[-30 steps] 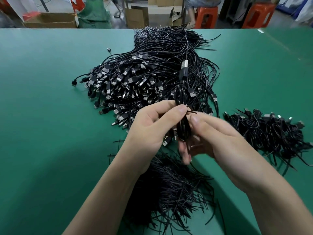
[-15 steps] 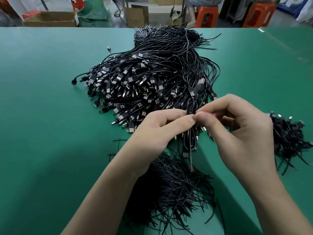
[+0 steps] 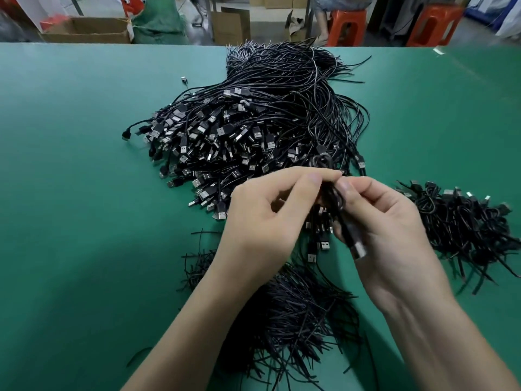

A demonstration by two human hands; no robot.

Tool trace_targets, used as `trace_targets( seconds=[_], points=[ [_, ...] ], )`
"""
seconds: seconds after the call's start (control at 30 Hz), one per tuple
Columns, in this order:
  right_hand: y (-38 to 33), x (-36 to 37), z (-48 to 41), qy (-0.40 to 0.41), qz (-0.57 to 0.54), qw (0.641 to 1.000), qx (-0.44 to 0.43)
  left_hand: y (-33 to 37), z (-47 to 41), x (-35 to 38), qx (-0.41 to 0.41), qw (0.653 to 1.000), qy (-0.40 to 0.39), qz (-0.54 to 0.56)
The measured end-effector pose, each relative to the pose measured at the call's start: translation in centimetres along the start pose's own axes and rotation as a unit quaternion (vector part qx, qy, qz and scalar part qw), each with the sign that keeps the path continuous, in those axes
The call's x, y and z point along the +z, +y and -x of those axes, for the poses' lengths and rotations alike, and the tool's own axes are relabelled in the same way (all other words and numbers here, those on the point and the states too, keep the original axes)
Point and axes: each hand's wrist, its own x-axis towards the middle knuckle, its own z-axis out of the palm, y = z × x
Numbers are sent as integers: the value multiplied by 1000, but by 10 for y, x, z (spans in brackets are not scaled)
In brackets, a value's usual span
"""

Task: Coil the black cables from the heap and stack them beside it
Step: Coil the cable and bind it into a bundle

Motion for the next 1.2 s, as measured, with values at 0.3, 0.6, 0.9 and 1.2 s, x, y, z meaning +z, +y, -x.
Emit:
trace_targets(
  seconds=[0.3,0.6,0.9,1.2],
  points=[
    [1,-3,-2,14,39,998,-46,-1,-5,-9,70,994,-8,-83],
    [-4,-10,-8,9,2,1000,24,3,-4,-5,163,960,-49,-223],
    [-5,-8,-4,8,105,992,-75,-3,-4,-8,-150,983,-67,84],
    [-18,-16,-7,-47,233,961,-142,-4,-5,-4,-183,970,-111,115]
  ],
)
